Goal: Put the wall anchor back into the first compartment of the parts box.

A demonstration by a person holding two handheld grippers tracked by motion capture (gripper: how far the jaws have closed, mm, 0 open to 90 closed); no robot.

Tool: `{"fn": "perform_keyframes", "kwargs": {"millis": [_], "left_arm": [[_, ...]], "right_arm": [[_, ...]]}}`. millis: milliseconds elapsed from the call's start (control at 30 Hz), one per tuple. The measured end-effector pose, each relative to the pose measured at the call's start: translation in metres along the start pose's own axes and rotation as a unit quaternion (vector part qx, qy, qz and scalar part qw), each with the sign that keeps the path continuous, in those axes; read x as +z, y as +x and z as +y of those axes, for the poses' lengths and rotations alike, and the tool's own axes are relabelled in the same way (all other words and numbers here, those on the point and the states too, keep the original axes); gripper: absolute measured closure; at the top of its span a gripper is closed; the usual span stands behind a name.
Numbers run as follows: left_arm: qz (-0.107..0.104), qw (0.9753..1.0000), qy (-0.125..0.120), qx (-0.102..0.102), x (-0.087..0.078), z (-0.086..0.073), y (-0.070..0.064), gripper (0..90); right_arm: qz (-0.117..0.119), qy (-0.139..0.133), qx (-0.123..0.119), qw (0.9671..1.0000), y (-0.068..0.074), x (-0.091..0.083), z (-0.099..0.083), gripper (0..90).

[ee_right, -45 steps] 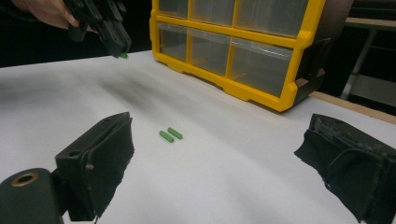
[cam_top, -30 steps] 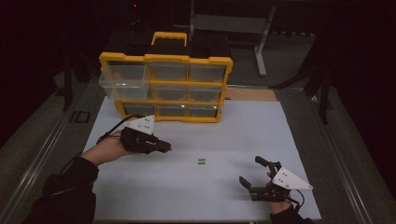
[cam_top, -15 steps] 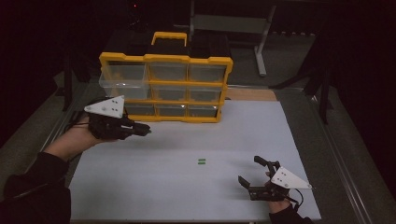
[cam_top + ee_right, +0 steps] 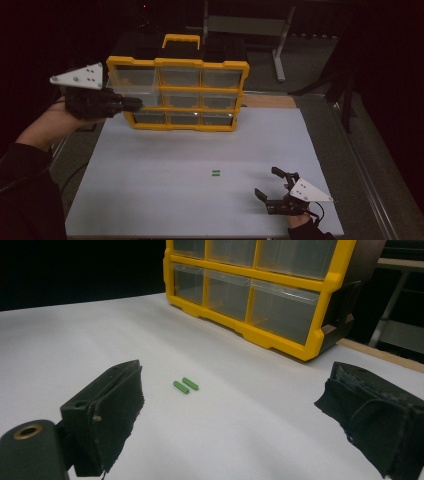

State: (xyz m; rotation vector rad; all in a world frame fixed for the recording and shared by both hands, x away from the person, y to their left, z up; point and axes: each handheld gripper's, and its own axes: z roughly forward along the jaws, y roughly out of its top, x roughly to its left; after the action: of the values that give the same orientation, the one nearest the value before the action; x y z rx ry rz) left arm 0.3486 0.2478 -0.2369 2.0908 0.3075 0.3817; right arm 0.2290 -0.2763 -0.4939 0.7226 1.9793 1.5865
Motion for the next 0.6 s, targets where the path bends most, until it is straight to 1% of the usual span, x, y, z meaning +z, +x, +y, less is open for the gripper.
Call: {"fn": "perform_keyframes", "kwargs": {"millis": [33,133,167,200,233,267,300,333,367,400,433,467,500,533,567,600], "left_arm": [[0.006,1.0000,-0.003,-0.004,-0.002,0.002,0.004,83.3],[0.037,0.9992,-0.007,-0.013,-0.005,0.007,0.015,83.2],[0.049,0.9986,-0.007,-0.018,-0.005,0.007,0.019,83.2],[0.072,0.9969,-0.005,-0.033,-0.005,0.008,0.027,83.2],[0.082,0.9958,-0.004,-0.040,-0.005,0.008,0.032,83.3],[0.082,0.9958,-0.004,-0.040,-0.005,0.008,0.032,83.3],[0.098,0.9942,-0.001,-0.045,-0.004,0.007,0.035,83.3],[0.112,0.9911,-0.001,-0.072,-0.004,0.006,0.042,83.2],[0.112,0.9911,-0.001,-0.072,-0.004,0.006,0.042,83.2],[0.121,0.9868,0.009,-0.107,-0.002,0.005,0.048,83.2],[0.120,0.9845,0.013,-0.127,-0.001,0.004,0.051,83.2],[0.120,0.9845,0.013,-0.127,-0.001,0.004,0.051,83.2],[0.128,0.9825,0.021,-0.134,0.001,0.004,0.052,83.2],[0.133,0.9788,0.029,-0.154,0.004,0.003,0.055,83.2],[0.129,0.9782,0.034,-0.159,0.007,0.001,0.057,83.2],[0.129,0.9782,0.034,-0.159,0.007,0.001,0.057,83.1]], "right_arm": [[0.001,0.000,0.000,1.0000,0.000,0.000,0.000,8.4],[0.001,0.000,0.000,1.0000,0.000,0.000,0.000,8.4],[0.001,0.000,0.000,1.0000,0.000,0.000,0.000,8.4],[0.001,0.001,0.000,1.0000,0.000,0.000,0.000,8.4],[0.001,0.000,0.000,1.0000,-0.001,0.000,-0.001,8.4],[0.001,0.000,0.000,1.0000,-0.001,0.000,-0.001,8.4],[0.001,0.001,0.002,1.0000,-0.001,0.000,-0.001,8.4],[0.001,0.001,0.001,1.0000,-0.001,0.000,-0.001,8.4],[0.001,0.000,0.001,1.0000,-0.001,0.000,-0.001,8.4],[0.001,0.001,0.002,1.0000,-0.001,0.000,-0.001,8.4],[0.000,0.001,0.002,1.0000,-0.001,0.000,-0.001,8.4],[0.001,0.001,0.002,1.0000,-0.001,0.000,-0.001,8.4],[0.001,0.001,0.002,1.0000,-0.001,0.000,-0.001,8.4],[0.001,0.001,0.002,1.0000,-0.001,-0.001,-0.001,8.4],[0.001,0.001,0.001,1.0000,-0.001,0.000,-0.001,8.4],[0.001,0.001,0.001,1.0000,-0.001,0.000,-0.001,8.4]]}}
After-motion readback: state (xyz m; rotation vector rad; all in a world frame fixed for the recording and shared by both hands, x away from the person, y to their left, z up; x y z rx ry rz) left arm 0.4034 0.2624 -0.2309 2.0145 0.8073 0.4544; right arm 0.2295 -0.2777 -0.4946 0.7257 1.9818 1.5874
